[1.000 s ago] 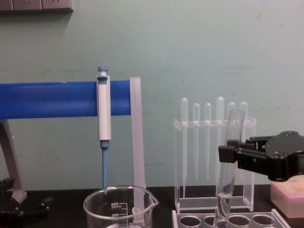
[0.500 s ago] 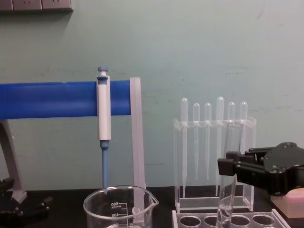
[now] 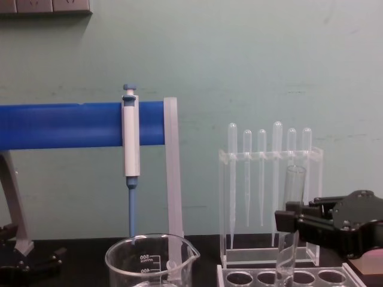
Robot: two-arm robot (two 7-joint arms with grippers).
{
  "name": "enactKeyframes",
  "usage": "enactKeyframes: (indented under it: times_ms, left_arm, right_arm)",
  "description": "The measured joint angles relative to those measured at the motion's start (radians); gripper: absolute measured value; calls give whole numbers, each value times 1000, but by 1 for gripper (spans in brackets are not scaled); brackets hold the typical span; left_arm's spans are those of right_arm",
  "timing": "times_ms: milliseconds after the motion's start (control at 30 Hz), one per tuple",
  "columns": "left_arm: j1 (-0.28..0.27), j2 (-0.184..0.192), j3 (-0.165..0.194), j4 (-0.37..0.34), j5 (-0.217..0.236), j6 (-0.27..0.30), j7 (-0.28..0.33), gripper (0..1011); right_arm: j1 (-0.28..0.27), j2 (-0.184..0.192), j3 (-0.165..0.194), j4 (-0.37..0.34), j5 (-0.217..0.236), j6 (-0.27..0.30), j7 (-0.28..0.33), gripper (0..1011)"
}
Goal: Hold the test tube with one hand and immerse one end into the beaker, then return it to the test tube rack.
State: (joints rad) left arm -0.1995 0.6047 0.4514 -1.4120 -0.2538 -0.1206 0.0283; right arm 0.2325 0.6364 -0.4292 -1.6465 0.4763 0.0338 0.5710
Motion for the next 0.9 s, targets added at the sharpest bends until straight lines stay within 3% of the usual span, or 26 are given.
enactKeyframes:
  times_ms: [900]
  left_arm:
    - [0, 0, 0, 0, 0, 0, 0, 1000]
  right_arm:
    - [-2, -19, -5, 42, -19, -10, 11, 224]
